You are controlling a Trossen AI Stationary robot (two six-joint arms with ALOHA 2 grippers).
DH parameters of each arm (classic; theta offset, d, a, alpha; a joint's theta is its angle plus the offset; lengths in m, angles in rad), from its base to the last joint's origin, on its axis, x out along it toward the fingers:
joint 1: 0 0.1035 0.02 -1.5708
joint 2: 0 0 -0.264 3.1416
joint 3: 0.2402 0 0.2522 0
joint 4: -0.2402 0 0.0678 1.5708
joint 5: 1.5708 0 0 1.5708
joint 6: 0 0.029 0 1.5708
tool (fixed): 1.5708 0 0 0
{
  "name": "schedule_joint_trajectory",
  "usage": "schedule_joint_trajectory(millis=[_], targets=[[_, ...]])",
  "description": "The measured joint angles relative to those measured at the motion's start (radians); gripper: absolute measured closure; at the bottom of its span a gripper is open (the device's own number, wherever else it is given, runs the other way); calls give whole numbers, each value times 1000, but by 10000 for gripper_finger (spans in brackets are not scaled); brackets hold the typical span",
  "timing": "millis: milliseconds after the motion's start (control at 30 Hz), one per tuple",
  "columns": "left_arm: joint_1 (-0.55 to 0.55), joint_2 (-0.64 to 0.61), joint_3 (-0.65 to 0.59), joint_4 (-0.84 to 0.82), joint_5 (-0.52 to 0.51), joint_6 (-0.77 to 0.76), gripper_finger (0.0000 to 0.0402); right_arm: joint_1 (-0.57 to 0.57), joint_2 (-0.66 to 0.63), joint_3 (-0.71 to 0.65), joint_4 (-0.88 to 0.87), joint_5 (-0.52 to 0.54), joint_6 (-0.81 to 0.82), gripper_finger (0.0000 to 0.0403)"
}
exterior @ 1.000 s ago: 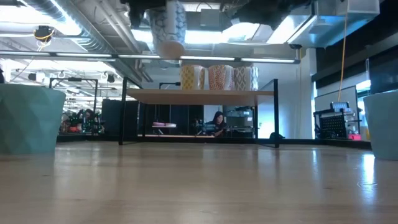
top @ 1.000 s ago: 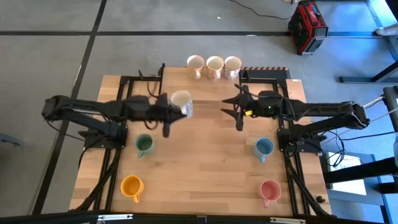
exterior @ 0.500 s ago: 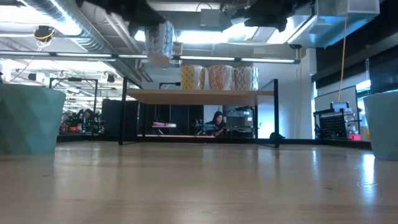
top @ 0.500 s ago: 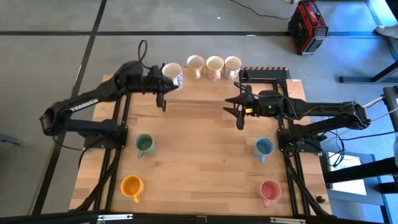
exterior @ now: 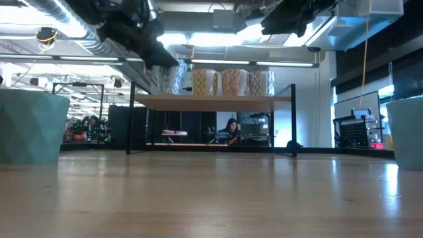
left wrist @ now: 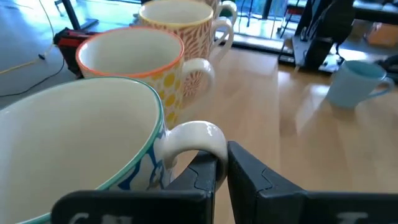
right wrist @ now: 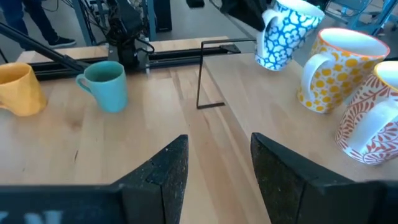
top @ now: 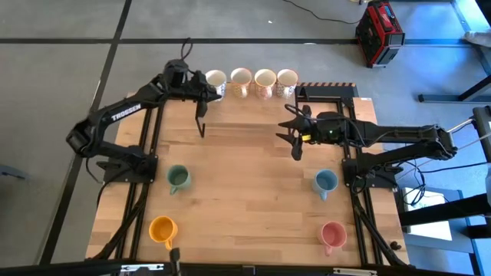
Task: Place coffee mugs
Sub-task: Put the blue patterned mug on the shelf
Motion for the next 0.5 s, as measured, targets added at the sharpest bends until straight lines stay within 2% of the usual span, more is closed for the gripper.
schedule_joint_trajectory(millis=[500], targets=[[32, 66, 0, 63, 23, 138, 387, 2, 0, 0, 2, -1, 27, 237]])
